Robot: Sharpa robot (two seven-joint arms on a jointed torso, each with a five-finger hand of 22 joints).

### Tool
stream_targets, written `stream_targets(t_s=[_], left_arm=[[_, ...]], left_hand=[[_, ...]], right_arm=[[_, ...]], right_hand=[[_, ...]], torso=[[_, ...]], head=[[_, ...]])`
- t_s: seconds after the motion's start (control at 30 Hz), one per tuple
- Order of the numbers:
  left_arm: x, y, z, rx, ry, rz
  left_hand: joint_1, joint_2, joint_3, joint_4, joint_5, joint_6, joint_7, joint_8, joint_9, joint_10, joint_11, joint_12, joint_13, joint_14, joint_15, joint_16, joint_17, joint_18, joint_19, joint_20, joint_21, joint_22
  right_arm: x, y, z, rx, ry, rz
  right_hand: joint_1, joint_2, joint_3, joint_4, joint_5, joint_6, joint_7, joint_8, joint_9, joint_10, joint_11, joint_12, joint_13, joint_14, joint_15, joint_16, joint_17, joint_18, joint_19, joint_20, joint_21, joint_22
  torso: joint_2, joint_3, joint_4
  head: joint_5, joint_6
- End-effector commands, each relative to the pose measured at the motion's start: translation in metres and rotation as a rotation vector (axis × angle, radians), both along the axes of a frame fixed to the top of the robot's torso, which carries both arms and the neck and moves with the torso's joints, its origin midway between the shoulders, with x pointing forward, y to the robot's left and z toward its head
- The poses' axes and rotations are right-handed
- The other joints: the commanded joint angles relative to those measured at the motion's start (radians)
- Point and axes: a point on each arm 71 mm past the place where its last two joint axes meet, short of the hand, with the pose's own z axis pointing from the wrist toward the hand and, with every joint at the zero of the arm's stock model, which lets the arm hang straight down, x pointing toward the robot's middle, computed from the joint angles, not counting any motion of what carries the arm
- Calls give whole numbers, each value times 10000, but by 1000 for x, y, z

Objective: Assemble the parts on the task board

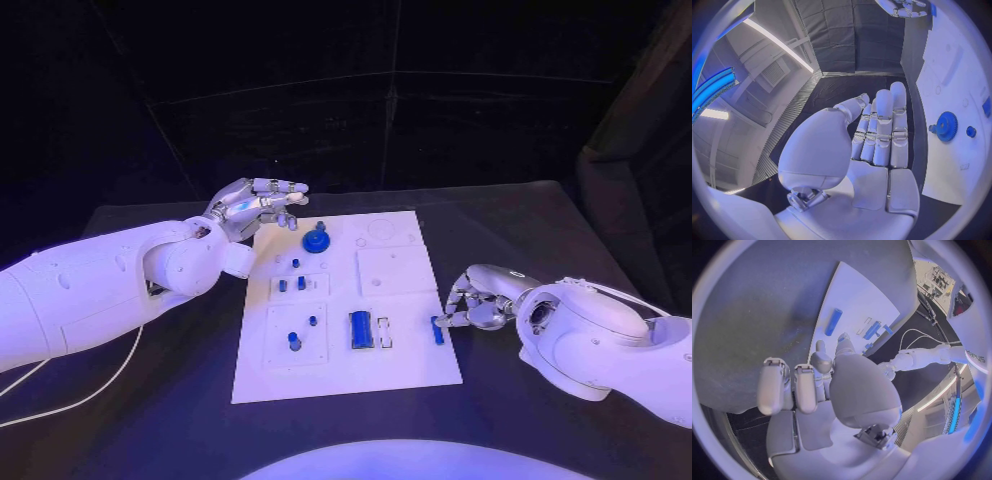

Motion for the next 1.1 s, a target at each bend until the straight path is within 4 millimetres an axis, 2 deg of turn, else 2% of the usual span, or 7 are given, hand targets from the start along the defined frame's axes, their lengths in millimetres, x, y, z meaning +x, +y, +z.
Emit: stream_targets(t_s=[0.03, 0.13, 0.4, 0.57, 0.8, 0.9, 1.1], left_arm=[[0, -1, 1, -110, -36, -119], [-1, -1, 1, -110, -32, -123], [0, 0, 1, -96, -24, -102], [0, 0, 1, -93, -22, -97], [-1, 1, 1, -91, -23, -92], [-1, 1, 1, -91, -24, -89], [-1, 2, 1, -90, -24, -84]], left_hand=[[-76, 55, 4, -59, 62, -68, -26, 41, 9, -47, 6, 45, -4, -70, 8, 68, -12, 134, -65, -12, -42, -10], [-76, 55, 4, -59, 62, -68, -26, 41, 9, -47, 6, 45, -4, -70, 8, 68, -12, 134, -65, -12, -42, -10], [-76, 55, 4, -59, 62, -68, -26, 41, 9, -47, 6, 45, -4, -70, 8, 68, -12, 134, -65, -12, -42, -10], [-76, 55, 4, -59, 62, -68, -26, 41, 9, -47, 6, 45, -4, -70, 8, 68, -12, 134, -65, -12, -42, -10], [-76, 55, 4, -59, 62, -68, -26, 41, 9, -47, 6, 45, -4, -70, 8, 68, -12, 134, -65, -12, -42, -10], [-76, 55, 4, -59, 62, -68, -26, 41, 9, -47, 6, 45, -4, -70, 8, 68, -12, 134, -65, -12, -42, -10], [-76, 55, 4, -59, 62, -68, -26, 41, 9, -47, 6, 45, -4, -70, 8, 68, -12, 134, -65, -12, -42, -10]], right_arm=[[0, 2, -3, -777, 197, 178], [1, 6, -6, -861, 303, 277], [1, 12, -13, -1146, 648, 473], [1, 16, -15, -1240, 677, 620], [3, 23, -16, -1548, 376, 880], [5, 25, -17, -1784, 204, 1017], [6, 30, -18, -2138, 49, 1251]], right_hand=[[-80, 0, -59, 0, -7, 84, 7, -14, 15, -22, -66, -46, -12, 564, -76, -2, 70, -116, -37, -58, -3, -12], [-61, 1, -76, 1, 30, 127, -9, -1, 39, -16, -81, -47, -6, 566, -87, -1, 78, -117, -35, -68, -3, -8], [-1, 4, -92, -19, 86, 175, -28, 10, 73, -37, -99, -117, -64, 567, -102, -3, 80, -120, -29, -82, 1, 6], [141, 10, -101, -86, 169, 228, -48, 19, 125, -28, -120, -129, -58, 570, -123, -2, 91, -122, -25, -104, 2, 15], [864, 165, 61, -521, 356, 217, -52, -50, 223, -34, -142, -180, -43, 572, -152, -10, 101, -125, -24, -139, -3, 23], [1200, 241, 177, -756, 161, 172, -26, -123, 243, -82, -128, -261, -84, 568, -144, -21, 94, -122, -39, -142, -20, -1], [1631, 364, 387, -1067, 132, 83, 18, -277, 240, -157, -103, -381, -146, 568, -127, -25, 107, -119, -52, -132, -37, -17]], torso=[[3, -6, 27], [1, -12, 35], [1, -14, 2], [-4, -18, 21], [-7, -18, 27], [-14, -20, 23], [-7, -21, 19]], head=[[6, -22], [1, -39], [30, -77], [20, -90], [39, -91], [49, -99], [59, -101]])
